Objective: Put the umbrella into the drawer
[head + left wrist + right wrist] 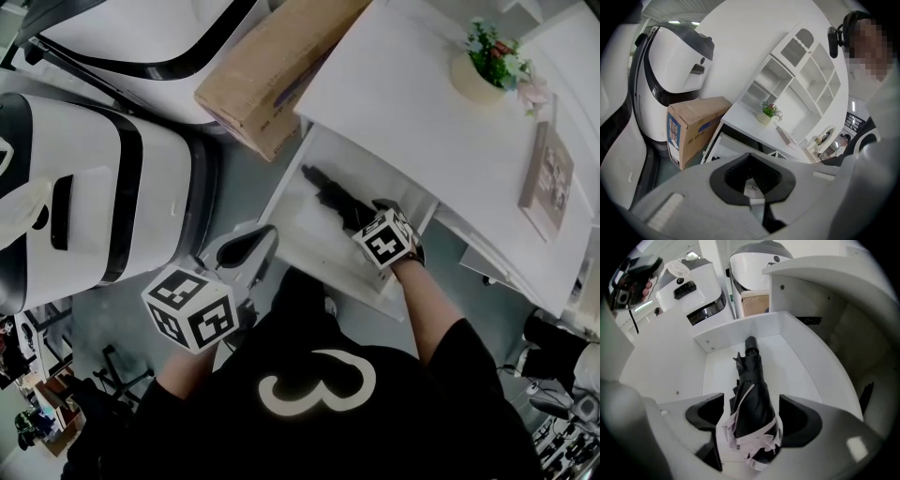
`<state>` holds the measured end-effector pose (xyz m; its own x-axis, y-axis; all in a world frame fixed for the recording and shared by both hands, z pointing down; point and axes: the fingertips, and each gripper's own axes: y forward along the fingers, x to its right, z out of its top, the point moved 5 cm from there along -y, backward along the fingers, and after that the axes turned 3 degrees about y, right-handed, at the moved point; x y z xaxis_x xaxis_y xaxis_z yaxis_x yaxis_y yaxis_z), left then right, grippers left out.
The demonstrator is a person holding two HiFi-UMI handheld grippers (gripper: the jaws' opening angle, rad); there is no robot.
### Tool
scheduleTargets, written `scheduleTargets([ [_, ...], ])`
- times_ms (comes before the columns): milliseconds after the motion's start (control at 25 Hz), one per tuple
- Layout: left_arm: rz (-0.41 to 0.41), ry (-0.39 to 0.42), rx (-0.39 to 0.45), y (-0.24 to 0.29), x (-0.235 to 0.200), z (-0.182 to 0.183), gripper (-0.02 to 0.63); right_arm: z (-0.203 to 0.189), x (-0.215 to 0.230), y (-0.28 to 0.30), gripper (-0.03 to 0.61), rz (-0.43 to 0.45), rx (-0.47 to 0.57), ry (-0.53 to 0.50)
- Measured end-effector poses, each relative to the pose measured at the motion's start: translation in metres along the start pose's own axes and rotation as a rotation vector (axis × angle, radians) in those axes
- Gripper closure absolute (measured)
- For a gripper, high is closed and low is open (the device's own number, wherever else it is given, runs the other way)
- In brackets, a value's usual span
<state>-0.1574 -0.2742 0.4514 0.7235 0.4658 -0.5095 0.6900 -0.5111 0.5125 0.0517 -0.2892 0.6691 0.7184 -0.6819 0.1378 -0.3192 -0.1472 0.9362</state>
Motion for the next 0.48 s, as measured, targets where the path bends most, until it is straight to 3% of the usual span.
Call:
scheduleTargets([
  [320, -0.038, 0.054, 0.033, -0.013, 0.043, 0.001, 0.606, 0.017, -0.018, -0.094, 0.227, 0.075, 0.271, 0.198],
  [440, -0.059, 0.078, 0.05, -0.021, 0.065, -0.002, 0.606, 0.019, -0.027, -0.148, 0.303, 0.032, 0.411, 0.214],
  [480, -0.067, 0.088, 0.056, -0.023, 0.073, -0.003, 0.606, 0.017, -0.031, -0.167, 0.363, 0.011, 0.457, 0.213],
])
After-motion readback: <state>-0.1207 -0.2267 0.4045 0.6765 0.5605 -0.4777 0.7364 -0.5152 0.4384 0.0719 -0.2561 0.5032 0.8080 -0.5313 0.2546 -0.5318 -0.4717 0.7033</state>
